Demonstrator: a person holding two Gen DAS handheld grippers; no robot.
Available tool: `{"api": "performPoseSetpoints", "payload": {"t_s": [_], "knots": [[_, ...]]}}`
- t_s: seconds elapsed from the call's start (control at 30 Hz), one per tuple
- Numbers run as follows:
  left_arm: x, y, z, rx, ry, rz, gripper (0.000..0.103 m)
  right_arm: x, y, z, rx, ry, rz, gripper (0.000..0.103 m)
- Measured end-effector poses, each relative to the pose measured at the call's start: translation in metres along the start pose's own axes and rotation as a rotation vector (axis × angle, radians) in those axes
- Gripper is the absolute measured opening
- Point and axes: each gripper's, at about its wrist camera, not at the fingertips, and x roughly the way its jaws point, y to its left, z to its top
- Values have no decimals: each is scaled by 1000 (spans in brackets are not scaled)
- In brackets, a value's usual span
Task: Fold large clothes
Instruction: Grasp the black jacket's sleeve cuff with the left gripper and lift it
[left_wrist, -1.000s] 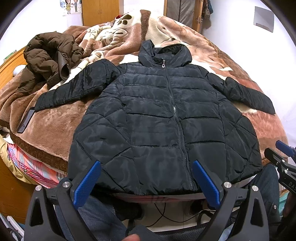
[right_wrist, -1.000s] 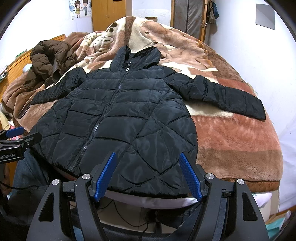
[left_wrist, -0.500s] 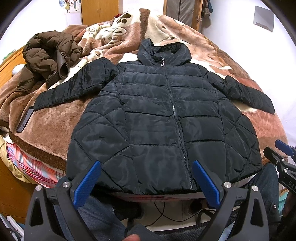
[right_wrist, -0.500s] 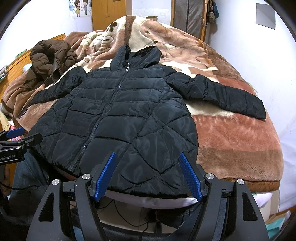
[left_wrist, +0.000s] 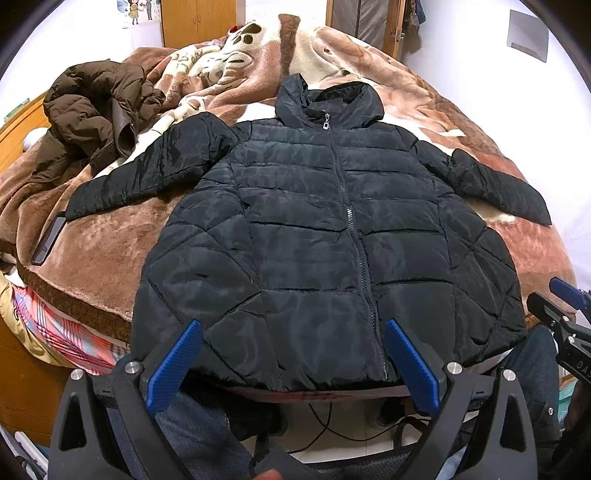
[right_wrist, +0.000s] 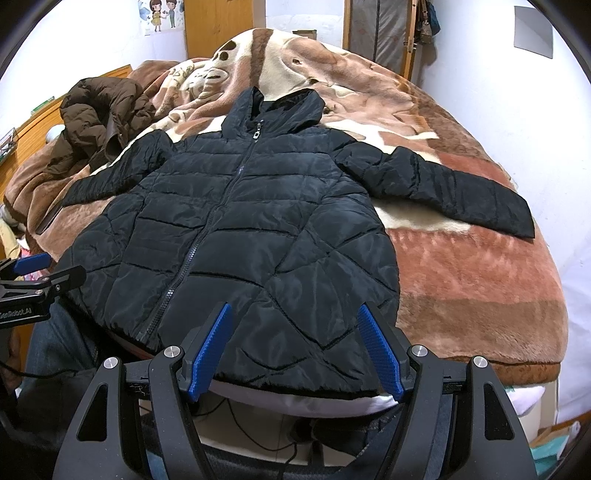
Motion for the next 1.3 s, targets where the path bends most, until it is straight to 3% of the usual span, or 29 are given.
{"api": "performPoseSetpoints", "payload": {"t_s": [0.17, 0.53, 0.8, 0.93, 1.3], "knots": [[9, 5, 8, 5, 10, 6, 100, 7, 2, 4, -3, 6, 13, 71], [57, 54, 53, -91, 26, -36, 100, 45, 9, 60, -36, 10, 70, 74], [107, 132, 103, -209, 8, 52, 100, 100, 32, 111, -83, 23, 106, 74], [132, 186, 128, -300, 4, 134, 100, 126, 41, 131, -103, 26, 119, 74], [203, 310, 149, -541, 12, 199, 98, 191, 54, 159, -130, 82, 142, 74]]}}
